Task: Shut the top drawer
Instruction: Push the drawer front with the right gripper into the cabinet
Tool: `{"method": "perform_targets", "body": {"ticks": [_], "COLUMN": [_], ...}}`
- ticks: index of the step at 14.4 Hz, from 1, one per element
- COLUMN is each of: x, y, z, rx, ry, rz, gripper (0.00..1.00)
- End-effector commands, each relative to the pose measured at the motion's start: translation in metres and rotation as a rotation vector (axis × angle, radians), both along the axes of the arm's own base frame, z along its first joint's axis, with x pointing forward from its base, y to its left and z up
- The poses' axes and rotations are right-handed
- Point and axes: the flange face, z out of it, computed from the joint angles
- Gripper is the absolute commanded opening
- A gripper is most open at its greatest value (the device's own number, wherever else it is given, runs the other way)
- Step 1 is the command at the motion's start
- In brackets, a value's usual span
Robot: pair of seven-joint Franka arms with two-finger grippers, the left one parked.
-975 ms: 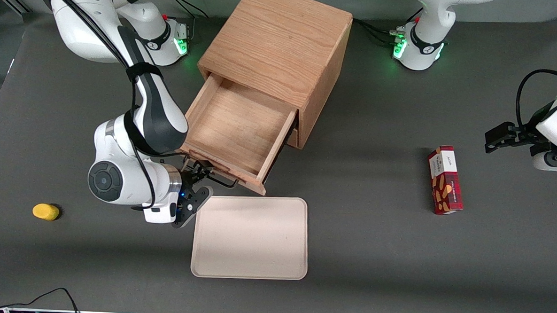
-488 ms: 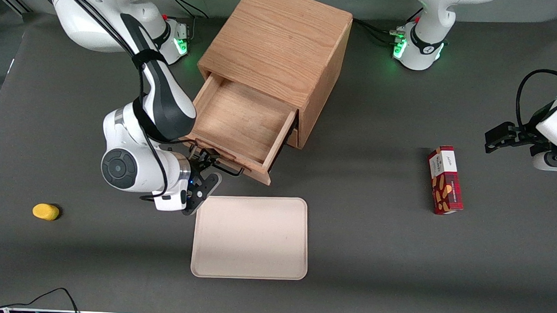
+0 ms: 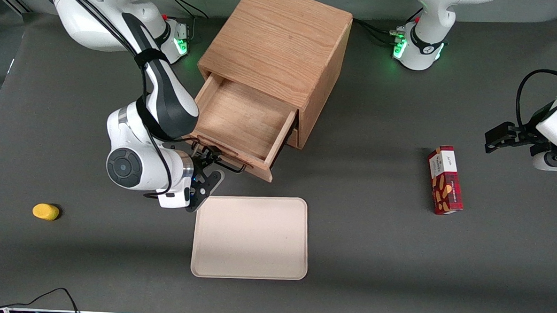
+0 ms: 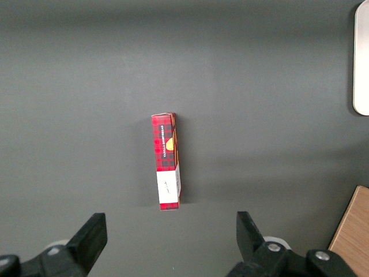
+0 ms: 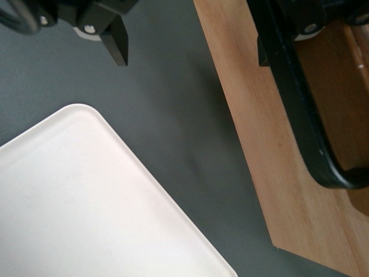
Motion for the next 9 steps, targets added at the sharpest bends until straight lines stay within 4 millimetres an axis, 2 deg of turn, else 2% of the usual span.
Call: {"method": "perform_targets", "body": {"ticks": [1, 4, 9], "x": [-0.018, -0.024, -0.031], "y": [0.005, 0.012, 0.013], "z": [0.007, 0.005, 0.004], "rx": [-0.027, -0.036, -0.041], "ry": [0.018, 0.026, 0.039], "rz": [-0.021, -0.013, -0.016], "gripper": [1.0, 1.0, 1.0]}}
